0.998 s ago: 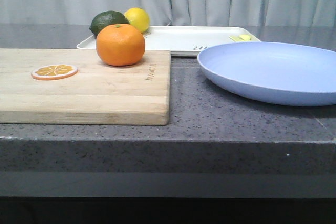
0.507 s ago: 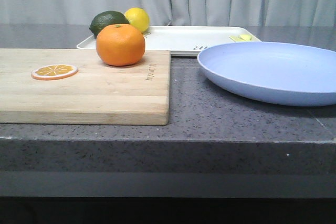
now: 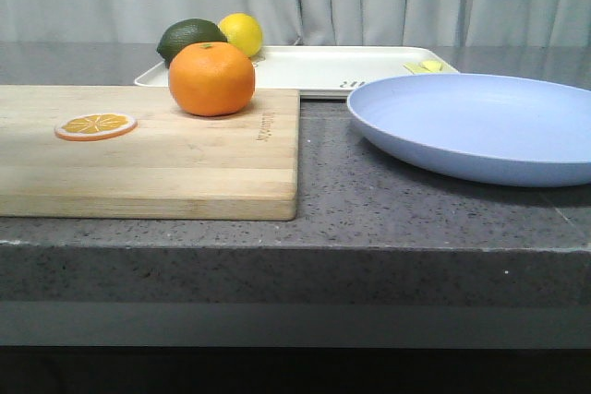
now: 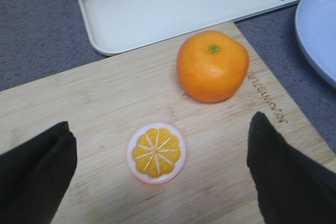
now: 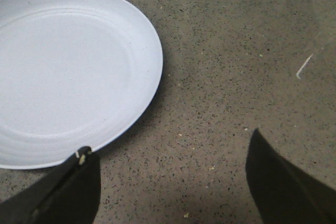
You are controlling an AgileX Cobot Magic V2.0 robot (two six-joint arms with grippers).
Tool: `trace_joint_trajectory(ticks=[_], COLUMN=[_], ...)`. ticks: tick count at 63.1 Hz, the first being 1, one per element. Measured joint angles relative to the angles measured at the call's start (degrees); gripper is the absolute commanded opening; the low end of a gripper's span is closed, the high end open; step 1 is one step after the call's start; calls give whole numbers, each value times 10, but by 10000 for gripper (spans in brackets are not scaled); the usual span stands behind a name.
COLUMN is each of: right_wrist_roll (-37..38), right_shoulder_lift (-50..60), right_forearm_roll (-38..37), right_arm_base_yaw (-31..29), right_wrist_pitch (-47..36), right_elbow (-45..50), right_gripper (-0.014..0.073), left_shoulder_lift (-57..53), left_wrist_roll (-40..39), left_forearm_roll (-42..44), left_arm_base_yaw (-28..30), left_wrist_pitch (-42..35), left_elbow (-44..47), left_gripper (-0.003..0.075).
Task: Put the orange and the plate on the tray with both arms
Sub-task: 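Lower the left gripper onto the orange on the cutting board and grasp it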
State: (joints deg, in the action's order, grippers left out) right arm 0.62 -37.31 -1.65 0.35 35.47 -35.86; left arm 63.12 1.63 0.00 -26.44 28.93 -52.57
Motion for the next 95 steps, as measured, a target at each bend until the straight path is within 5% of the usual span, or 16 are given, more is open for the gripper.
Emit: trace_joint_trajectory(ticks=[33,67,84,95], right_wrist_roll=[0,0,0,0], right_shoulder_lift=[0,0,0,0], right_forearm_roll=[0,0,1,1], right_arm_base_yaw=[0,0,0,0], right_wrist_pitch=[0,0,0,0], right_elbow=[0,0,0,0], right_gripper=[582,582,582,582], left_shoulder_lift=[265,365,367,368], left_wrist_roll=[3,3,3,3], left_forearm_roll=[4,17,17,19], left_arm_base_yaw=[-54,-54,-56,-77], left_wrist_pitch=[-1,18,27,59], left_elbow=[-203,-238,-241,-268], left_gripper=[642,637,443,443])
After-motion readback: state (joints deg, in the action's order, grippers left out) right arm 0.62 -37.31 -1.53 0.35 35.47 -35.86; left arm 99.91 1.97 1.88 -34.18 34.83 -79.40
